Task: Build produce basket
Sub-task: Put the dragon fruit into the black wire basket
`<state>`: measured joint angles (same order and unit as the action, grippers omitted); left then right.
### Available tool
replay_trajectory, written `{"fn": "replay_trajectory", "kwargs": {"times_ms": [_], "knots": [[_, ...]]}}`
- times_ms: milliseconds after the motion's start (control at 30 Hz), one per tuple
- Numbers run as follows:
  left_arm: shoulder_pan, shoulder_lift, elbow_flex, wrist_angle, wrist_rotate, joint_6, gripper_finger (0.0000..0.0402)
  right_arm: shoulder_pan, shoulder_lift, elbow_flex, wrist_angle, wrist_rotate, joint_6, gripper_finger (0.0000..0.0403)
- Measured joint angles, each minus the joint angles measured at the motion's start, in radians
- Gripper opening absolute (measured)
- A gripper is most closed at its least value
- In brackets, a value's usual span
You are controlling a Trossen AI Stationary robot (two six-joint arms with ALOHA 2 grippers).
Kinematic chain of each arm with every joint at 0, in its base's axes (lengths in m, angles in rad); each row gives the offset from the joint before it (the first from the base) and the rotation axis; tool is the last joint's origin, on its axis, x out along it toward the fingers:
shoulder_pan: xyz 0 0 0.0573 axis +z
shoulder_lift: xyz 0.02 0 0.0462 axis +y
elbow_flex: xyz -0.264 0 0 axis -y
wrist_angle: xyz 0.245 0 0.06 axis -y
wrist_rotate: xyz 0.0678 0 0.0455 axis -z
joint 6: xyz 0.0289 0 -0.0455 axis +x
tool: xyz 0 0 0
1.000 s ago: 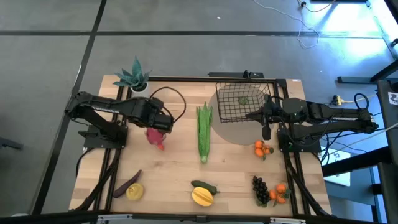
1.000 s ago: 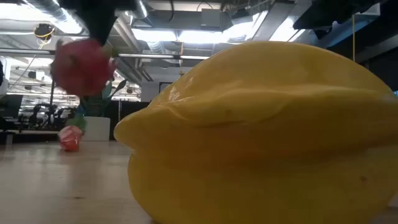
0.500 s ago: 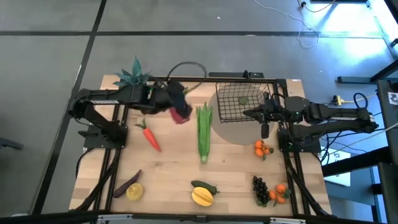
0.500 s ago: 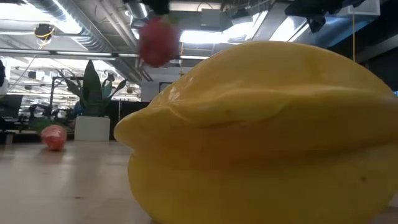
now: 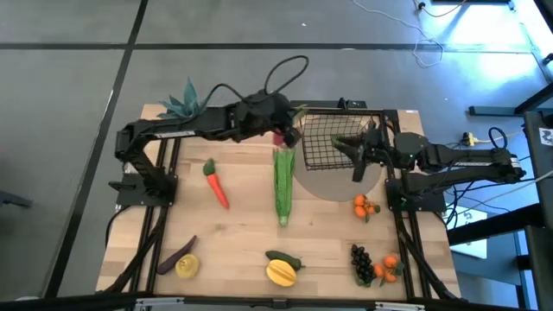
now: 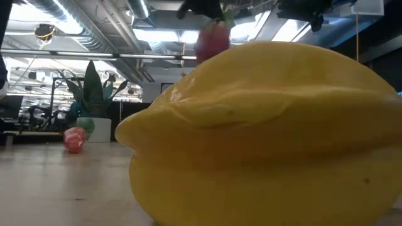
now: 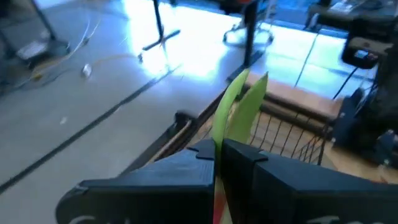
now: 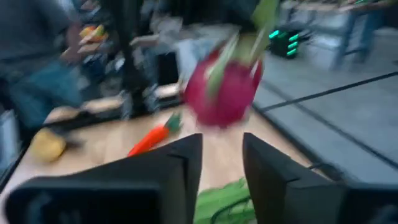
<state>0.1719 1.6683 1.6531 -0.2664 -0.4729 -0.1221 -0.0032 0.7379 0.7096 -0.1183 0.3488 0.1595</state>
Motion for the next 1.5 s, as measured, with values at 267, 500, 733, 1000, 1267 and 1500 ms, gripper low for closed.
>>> {"fn": "replay_trajectory", "kwargs": {"times_ms": [267, 500, 733, 1000, 1267, 1500], "knots": [[0.029, 0.114, 0.0, 0.248, 0.155, 0.029, 0.0, -0.051, 0.048, -0.001, 0.048, 0.089, -0.015, 0.0144], [0.031, 0.158, -0.001, 0.315, 0.208, 0.029, 0.0, -0.126, 0.061, -0.001, 0.085, 0.114, -0.113, 0.0145], [0.028, 0.169, 0.0, 0.344, 0.234, 0.029, 0.0, -0.203, 0.066, -0.001, 0.117, 0.018, -0.165, 0.0145], [0.026, 0.169, 0.0, 0.345, 0.233, 0.028, 0.0, -0.258, 0.092, -0.001, 0.14, -0.119, -0.169, 0.0145], [0.016, 0.169, 0.0, 0.344, 0.234, 0.029, 0.0, -0.29, 0.152, -0.001, 0.183, -0.152, -0.172, 0.0145], [0.015, 0.169, 0.0, 0.342, 0.236, 0.029, 0.0, -0.295, 0.186, -0.001, 0.199, -0.169, -0.199, 0.0113]]}}
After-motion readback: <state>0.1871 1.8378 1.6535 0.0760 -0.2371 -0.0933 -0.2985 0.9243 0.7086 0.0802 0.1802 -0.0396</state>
